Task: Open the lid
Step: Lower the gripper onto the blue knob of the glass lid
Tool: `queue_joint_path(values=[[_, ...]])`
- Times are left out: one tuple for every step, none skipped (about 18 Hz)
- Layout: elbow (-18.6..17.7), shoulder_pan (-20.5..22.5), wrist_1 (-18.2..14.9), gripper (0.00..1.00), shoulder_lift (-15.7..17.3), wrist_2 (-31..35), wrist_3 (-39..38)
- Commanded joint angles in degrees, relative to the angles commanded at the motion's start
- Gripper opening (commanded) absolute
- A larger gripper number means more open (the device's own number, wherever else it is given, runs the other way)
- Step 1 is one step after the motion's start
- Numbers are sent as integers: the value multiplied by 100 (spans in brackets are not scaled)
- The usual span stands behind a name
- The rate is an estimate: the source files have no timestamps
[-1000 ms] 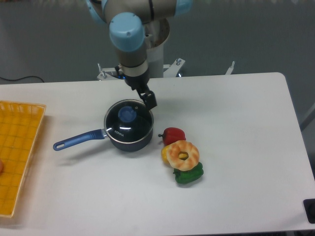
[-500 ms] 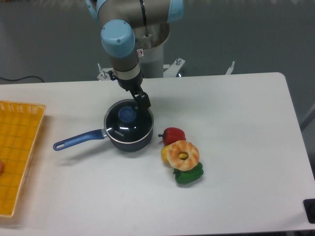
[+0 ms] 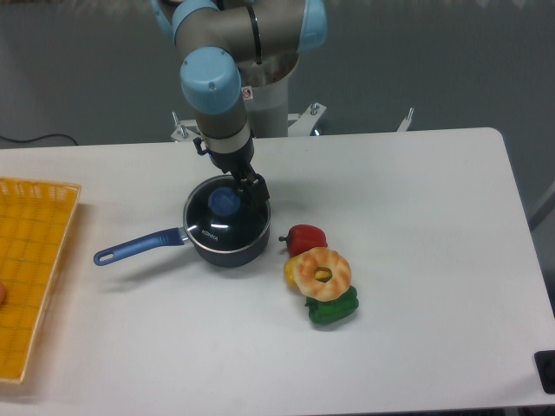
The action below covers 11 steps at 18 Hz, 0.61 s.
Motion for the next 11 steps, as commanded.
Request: queue_joint_path(values=[[-9,-18,18,100,-9,0,-62],[-18,-18,44,100,-26,0,-71],[-18,-26,88,100,-70,0,-80],[-18,-61,149,100,-88,-9,-89],[-18,-88,193,100,-114,-9,-141],[-18,-114,202,100,-123,-9,-203],[-18,-114,202,100,-149,0,-238],[-18,-123,202,100,-167,-9,-247],[-18,-123,202,100,-176,-9,-247],[-18,-123,202,100,-176,-9,-247],[-18,-123,202,100,-176,0,-256]])
